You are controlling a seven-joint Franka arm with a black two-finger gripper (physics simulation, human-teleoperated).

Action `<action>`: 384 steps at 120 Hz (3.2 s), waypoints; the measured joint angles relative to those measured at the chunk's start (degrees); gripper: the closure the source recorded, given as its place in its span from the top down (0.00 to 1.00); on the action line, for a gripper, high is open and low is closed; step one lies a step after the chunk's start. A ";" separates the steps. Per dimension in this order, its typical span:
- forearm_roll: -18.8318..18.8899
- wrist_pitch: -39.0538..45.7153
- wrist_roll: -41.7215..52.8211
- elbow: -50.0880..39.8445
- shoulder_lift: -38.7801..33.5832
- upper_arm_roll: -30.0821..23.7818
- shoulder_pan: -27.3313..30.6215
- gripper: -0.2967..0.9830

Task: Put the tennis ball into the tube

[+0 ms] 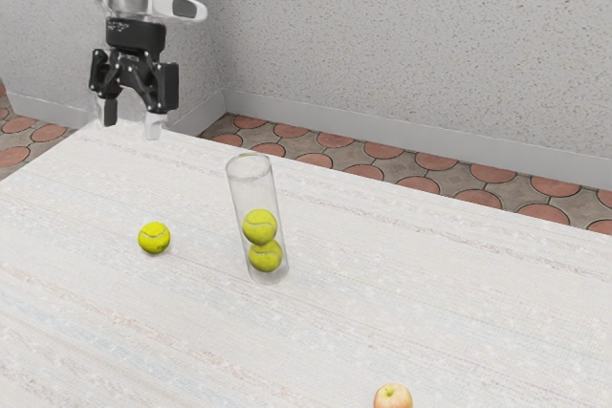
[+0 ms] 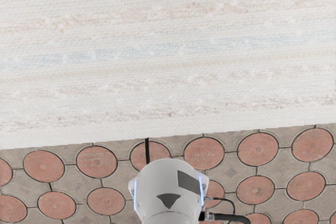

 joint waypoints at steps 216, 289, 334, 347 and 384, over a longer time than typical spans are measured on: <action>-0.14 88.99 9.60 -39.03 17.30 21.55 0.72 0.48; 1.72 52.39 0.17 -19.37 1.46 7.42 0.58 0.30; 1.85 52.87 -3.55 -18.24 2.88 0.27 0.50 0.42; 1.73 54.32 -4.08 -17.35 4.34 -1.17 0.69 0.47; 0.49 55.55 -4.73 -17.33 4.86 -1.56 0.49 0.69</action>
